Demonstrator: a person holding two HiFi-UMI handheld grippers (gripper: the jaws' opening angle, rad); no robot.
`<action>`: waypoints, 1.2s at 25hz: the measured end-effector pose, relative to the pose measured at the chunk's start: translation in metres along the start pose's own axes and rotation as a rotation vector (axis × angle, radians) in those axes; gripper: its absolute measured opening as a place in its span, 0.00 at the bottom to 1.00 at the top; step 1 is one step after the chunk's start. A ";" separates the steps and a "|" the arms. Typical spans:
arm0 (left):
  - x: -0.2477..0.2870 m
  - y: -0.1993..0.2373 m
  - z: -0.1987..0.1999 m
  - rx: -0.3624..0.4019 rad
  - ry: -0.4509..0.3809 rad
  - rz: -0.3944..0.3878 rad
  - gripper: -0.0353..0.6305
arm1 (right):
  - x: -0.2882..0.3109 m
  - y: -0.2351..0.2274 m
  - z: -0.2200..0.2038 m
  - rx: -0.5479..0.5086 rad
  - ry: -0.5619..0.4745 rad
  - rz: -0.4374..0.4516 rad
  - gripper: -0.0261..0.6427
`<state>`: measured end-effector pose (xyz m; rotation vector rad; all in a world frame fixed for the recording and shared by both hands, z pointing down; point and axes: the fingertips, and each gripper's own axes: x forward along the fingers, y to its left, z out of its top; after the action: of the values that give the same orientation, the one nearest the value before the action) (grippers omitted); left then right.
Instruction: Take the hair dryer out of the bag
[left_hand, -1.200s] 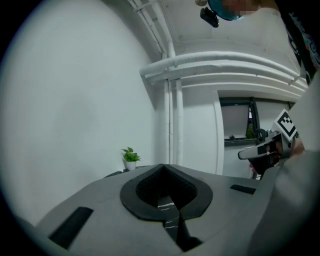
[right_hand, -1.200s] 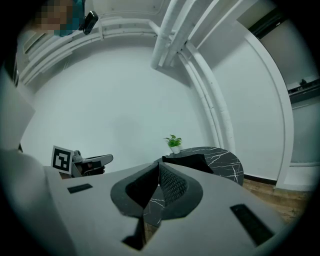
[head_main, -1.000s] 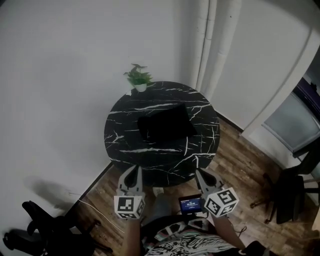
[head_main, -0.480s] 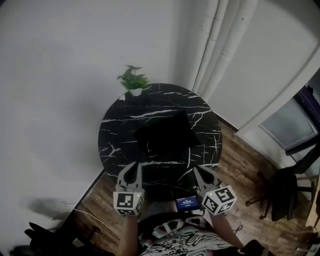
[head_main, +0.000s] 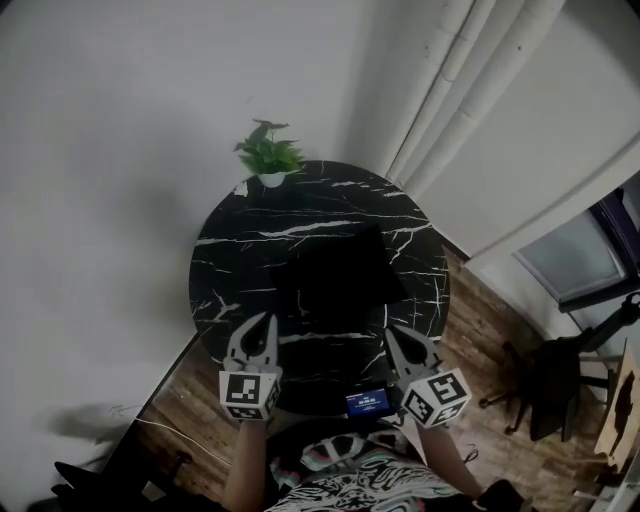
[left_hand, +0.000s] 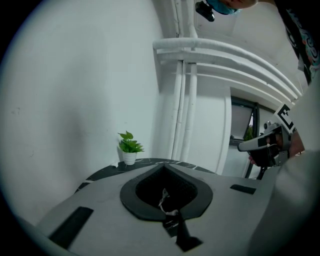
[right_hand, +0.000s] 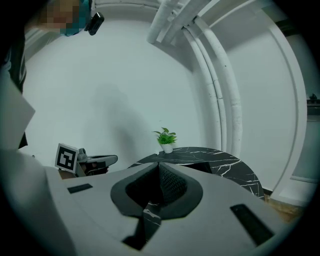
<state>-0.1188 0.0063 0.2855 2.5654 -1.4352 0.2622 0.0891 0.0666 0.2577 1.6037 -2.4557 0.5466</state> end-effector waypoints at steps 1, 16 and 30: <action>0.003 0.001 -0.002 0.001 0.004 -0.007 0.07 | 0.002 -0.001 -0.001 -0.002 0.002 -0.006 0.07; 0.047 -0.010 -0.020 0.026 0.060 -0.088 0.07 | -0.002 -0.028 0.002 -0.065 -0.034 -0.147 0.07; 0.055 -0.002 -0.032 0.042 0.064 -0.022 0.07 | 0.016 -0.029 -0.002 -0.125 -0.003 -0.036 0.07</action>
<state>-0.0910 -0.0299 0.3301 2.5797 -1.3923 0.3709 0.1085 0.0439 0.2712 1.5975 -2.4061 0.3776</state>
